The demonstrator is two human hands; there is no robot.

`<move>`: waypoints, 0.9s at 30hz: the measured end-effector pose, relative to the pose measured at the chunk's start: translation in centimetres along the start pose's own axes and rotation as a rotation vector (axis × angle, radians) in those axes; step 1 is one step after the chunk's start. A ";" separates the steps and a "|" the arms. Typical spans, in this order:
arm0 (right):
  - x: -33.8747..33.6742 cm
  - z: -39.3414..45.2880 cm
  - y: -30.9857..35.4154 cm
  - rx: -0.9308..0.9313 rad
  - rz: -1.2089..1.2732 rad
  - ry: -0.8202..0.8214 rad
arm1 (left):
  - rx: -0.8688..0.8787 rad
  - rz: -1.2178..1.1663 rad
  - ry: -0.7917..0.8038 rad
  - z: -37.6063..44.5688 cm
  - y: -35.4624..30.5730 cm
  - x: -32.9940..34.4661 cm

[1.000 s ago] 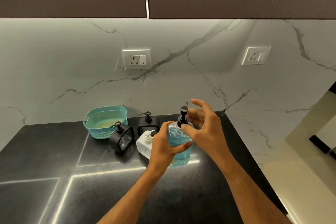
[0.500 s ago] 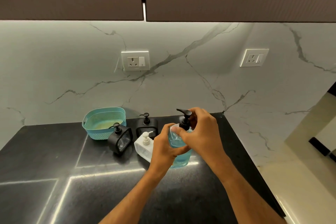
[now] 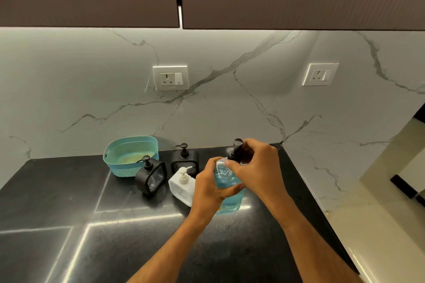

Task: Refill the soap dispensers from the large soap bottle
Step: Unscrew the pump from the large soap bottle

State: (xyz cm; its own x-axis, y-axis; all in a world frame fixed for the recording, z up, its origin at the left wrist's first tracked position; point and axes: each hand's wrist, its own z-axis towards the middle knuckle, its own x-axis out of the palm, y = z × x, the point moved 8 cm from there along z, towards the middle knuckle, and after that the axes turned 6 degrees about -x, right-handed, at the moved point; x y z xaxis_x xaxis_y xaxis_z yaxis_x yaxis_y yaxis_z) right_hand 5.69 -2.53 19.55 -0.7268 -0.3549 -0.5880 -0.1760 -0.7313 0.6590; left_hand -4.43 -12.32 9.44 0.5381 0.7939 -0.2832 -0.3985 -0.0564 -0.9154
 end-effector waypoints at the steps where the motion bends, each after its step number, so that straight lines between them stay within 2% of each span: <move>1: -0.1 0.1 0.0 0.000 0.001 0.012 | 0.002 -0.008 0.002 0.1 -0.1 0.1; 12: -0.2 1.1 -0.4 -0.027 0.038 0.194 | 0.008 -0.043 -0.006 0.4 -0.5 0.9; 17: -1.1 0.6 -0.8 0.008 -0.130 0.001 | 0.010 -0.037 -0.008 0.0 -0.8 1.4; 19: -1.2 0.5 -0.9 0.014 -0.149 -0.028 | 0.003 -0.032 -0.011 -0.1 -0.8 1.6; 27: -2.1 1.4 -1.3 0.019 0.037 0.075 | -0.024 -0.048 0.000 0.0 -0.6 1.9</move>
State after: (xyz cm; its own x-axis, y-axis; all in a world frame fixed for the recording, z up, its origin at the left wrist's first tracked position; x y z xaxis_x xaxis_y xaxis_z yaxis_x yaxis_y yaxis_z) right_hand 6.56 -0.05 20.61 -0.6812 -0.4247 -0.5963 -0.1635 -0.7057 0.6894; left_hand -3.14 -10.82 9.48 0.5563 0.7959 -0.2387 -0.3539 -0.0329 -0.9347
